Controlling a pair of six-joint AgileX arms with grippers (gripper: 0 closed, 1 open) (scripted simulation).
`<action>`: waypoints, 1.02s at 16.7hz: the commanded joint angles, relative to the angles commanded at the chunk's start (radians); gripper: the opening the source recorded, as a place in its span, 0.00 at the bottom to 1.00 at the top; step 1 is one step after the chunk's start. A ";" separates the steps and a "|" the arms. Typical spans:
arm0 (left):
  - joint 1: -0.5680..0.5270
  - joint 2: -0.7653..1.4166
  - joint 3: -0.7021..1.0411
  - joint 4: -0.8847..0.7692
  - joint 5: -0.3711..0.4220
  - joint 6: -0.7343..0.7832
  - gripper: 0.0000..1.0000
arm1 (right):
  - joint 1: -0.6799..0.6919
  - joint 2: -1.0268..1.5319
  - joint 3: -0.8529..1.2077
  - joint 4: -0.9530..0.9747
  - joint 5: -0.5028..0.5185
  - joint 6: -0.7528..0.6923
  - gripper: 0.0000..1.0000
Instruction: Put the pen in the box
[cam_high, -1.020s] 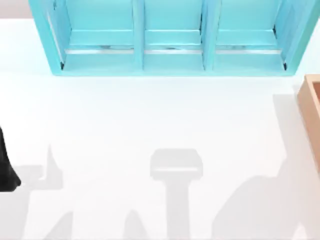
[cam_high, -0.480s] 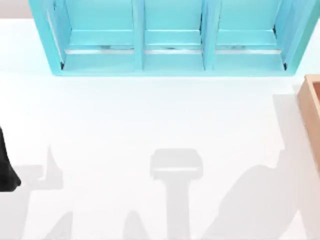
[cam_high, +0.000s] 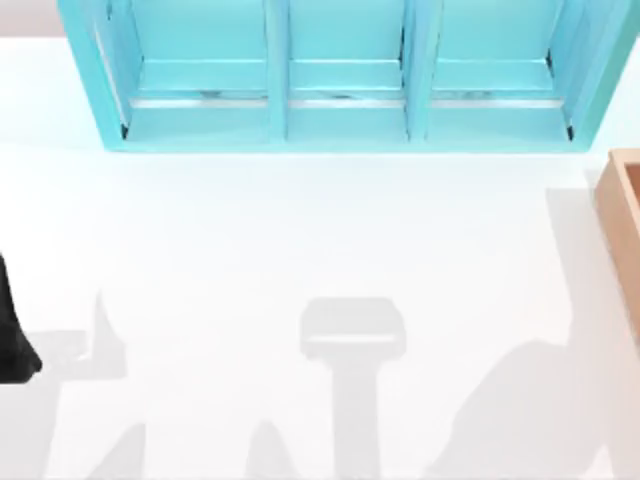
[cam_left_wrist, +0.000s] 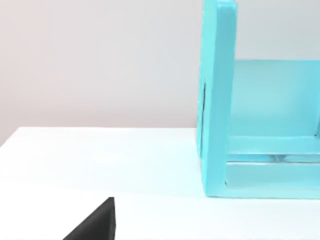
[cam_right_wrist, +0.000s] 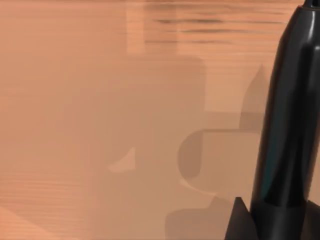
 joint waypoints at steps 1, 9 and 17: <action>0.000 0.000 0.000 0.000 0.000 0.000 1.00 | 0.000 0.000 0.000 0.000 0.000 0.000 0.00; 0.000 0.000 0.000 0.000 0.000 0.000 1.00 | 0.000 0.000 0.000 0.000 0.000 0.000 0.60; 0.000 0.000 0.000 0.000 0.000 0.000 1.00 | 0.000 0.000 0.000 0.000 0.000 0.000 1.00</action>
